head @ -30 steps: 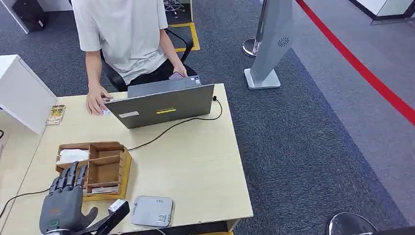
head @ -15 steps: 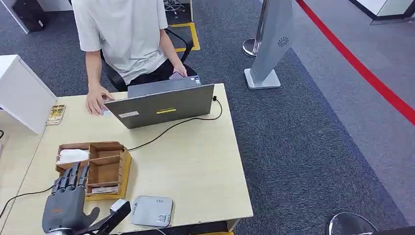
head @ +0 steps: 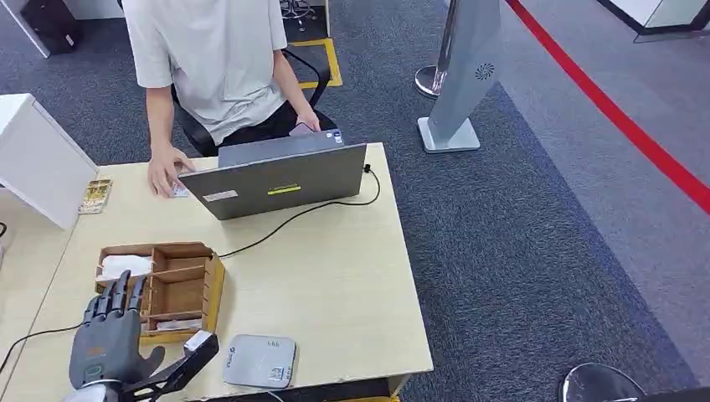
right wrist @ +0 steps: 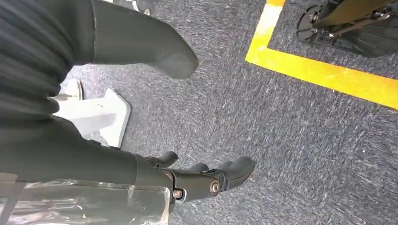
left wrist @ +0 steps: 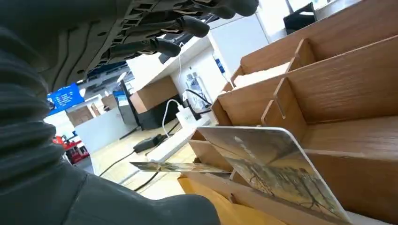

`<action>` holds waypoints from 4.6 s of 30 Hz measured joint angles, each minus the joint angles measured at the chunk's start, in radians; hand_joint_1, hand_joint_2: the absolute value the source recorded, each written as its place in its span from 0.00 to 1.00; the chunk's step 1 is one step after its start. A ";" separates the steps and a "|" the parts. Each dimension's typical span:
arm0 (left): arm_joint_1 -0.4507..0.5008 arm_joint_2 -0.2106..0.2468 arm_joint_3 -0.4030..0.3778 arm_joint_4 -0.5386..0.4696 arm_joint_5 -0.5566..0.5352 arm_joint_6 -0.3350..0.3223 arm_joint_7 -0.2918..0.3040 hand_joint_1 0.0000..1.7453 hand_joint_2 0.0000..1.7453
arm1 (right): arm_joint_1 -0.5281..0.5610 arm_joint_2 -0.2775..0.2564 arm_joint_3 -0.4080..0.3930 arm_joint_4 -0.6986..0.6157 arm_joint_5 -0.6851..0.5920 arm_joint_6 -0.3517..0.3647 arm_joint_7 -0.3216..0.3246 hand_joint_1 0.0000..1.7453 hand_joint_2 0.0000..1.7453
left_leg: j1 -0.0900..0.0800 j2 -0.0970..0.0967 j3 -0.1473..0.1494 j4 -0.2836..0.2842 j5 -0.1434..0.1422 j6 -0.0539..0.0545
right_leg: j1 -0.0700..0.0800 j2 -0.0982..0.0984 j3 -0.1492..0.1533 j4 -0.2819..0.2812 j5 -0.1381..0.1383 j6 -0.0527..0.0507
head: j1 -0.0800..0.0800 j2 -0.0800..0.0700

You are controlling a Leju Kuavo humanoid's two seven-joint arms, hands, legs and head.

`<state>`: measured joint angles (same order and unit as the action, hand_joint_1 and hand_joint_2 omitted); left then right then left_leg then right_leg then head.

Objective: Pass the card to the sensor for recognition and then transmit it.

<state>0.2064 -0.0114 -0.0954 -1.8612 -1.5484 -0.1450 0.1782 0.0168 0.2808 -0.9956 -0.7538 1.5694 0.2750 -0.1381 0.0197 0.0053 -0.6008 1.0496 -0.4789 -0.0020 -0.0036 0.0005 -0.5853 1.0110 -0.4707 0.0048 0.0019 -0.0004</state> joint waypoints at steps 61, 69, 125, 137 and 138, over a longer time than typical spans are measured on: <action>-0.031 0.001 0.014 0.079 0.000 0.043 -0.062 0.00 1.00 | -0.004 -0.005 0.033 0.032 0.000 -0.013 -0.008 0.00 1.00 | 0.000 0.000 0.000 0.000 0.000 0.000 | 0.000 0.000 0.000 0.000 0.000 0.000 | 0.000 0.000; -0.032 -0.004 0.014 0.085 0.000 0.044 -0.062 0.00 1.00 | -0.004 -0.005 0.034 0.036 0.000 -0.014 -0.008 0.00 1.00 | 0.000 0.000 0.000 0.000 0.000 0.000 | 0.000 0.000 0.000 0.000 0.000 0.000 | 0.000 0.000; -0.049 -0.061 0.013 0.110 0.007 -0.058 -0.127 1.00 1.00 | -0.004 -0.008 0.040 0.052 0.000 -0.023 -0.010 0.00 1.00 | 0.000 0.000 0.000 0.000 0.000 0.000 | 0.000 0.000 0.000 0.000 0.000 0.000 | 0.000 0.000; -0.050 -0.061 0.014 0.110 0.013 -0.063 -0.128 1.00 1.00 | -0.004 -0.008 0.040 0.052 0.000 -0.023 -0.012 0.00 1.00 | 0.000 0.000 0.000 0.000 0.000 0.000 | 0.000 0.000 0.000 0.000 0.000 0.000 | 0.000 0.000; -0.050 -0.061 0.013 0.109 0.013 -0.060 -0.128 1.00 1.00 | -0.004 -0.008 0.040 0.052 0.000 -0.023 -0.012 0.00 1.00 | 0.000 0.000 0.000 0.000 0.000 0.000 | 0.000 0.000 0.000 0.000 0.000 0.000 | 0.000 0.000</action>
<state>0.1564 -0.0725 -0.0820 -1.7517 -1.5351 -0.2052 0.0500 0.0128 0.2731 -0.9560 -0.7015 1.5694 0.2518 -0.1503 0.0196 0.0054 -0.6004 1.0497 -0.4789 -0.0019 -0.0036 0.0007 -0.5850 1.0110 -0.4703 0.0046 0.0019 -0.0004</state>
